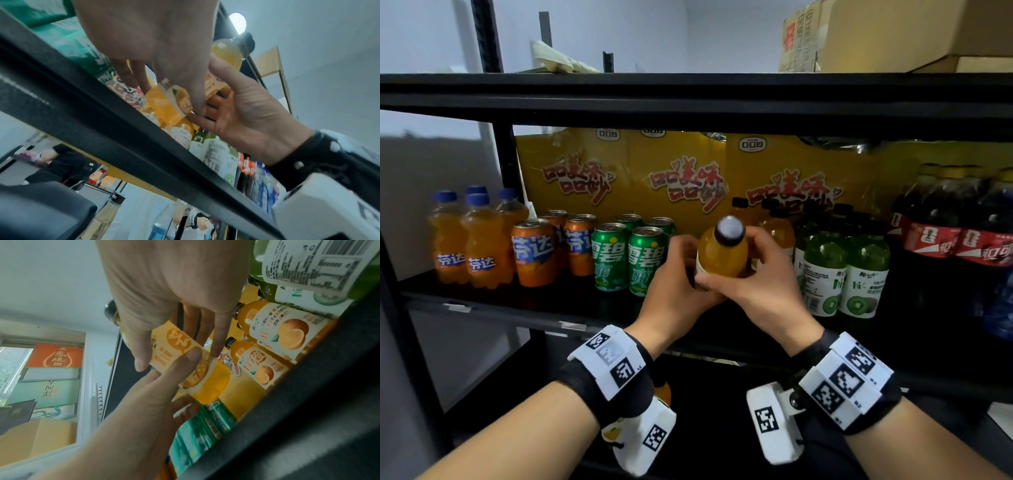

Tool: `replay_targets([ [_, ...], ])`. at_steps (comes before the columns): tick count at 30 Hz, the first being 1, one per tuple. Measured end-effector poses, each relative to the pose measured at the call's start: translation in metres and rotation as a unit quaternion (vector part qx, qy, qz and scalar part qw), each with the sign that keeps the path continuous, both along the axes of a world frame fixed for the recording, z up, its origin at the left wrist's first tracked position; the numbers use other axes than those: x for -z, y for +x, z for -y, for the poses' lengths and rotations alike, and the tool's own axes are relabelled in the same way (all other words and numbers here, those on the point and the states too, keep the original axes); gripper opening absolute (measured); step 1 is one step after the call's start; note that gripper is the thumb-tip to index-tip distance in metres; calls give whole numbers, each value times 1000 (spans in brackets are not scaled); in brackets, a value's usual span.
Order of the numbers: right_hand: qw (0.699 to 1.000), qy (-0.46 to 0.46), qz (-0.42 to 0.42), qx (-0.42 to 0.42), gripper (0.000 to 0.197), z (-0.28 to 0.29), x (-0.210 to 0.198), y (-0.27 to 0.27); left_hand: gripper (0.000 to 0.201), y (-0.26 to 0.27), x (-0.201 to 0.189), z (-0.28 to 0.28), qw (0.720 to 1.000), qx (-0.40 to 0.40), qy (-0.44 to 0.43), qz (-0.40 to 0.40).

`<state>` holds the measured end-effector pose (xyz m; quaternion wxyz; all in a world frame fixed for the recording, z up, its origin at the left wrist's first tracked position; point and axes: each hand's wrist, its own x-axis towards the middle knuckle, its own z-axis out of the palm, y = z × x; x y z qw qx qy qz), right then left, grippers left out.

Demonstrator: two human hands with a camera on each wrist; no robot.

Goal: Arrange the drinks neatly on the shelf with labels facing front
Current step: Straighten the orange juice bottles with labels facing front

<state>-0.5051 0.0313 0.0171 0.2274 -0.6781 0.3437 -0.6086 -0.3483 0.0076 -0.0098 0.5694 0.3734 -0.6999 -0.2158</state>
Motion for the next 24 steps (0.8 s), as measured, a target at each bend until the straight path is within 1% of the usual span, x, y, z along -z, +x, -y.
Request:
replay_targets([
  [2,999,23,-25,25,67,3,-9,-2,63,3,0,1,999,24,24,-23],
  [4,997,51,-44,47,73,6,-19,-3,57,7,0,0,996,60,51,-31],
  [7,990,100,-91,43,90,15,-33,-3,53,10,2,0,992,86,85,-40],
  [8,986,112,-114,43,91,17,-37,-3,50,12,2,2,991,92,95,-36],
  [9,984,121,-126,45,86,20,-39,-2,47,13,2,4,989,98,108,-26],
  [11,982,136,-120,45,62,27,-40,0,44,15,-1,8,986,95,137,16],
  [12,982,148,-112,42,53,32,-39,2,48,18,-4,10,985,80,146,49],
  [13,980,162,-107,45,54,37,-39,5,53,21,-5,12,984,54,146,92],
  [14,977,178,-105,52,63,43,-39,7,55,24,-6,13,980,23,134,146],
  [15,974,193,-104,63,75,49,-40,10,53,28,-6,14,972,-9,115,205],
  [16,971,202,-107,75,83,54,-41,14,49,31,-5,14,960,-40,93,261],
  [17,968,208,-115,83,84,59,-43,18,43,35,-3,15,948,-65,74,303],
  [18,965,213,-126,89,81,65,-45,22,38,37,0,16,938,-84,60,330],
  [20,958,223,-149,105,65,76,-49,30,32,38,4,17,928,-106,42,354],
  [22,953,229,-157,119,50,86,-52,36,33,37,6,19,921,-118,18,371],
  [24,952,221,-159,139,44,97,-53,42,34,36,7,20,919,-106,-6,381],
])
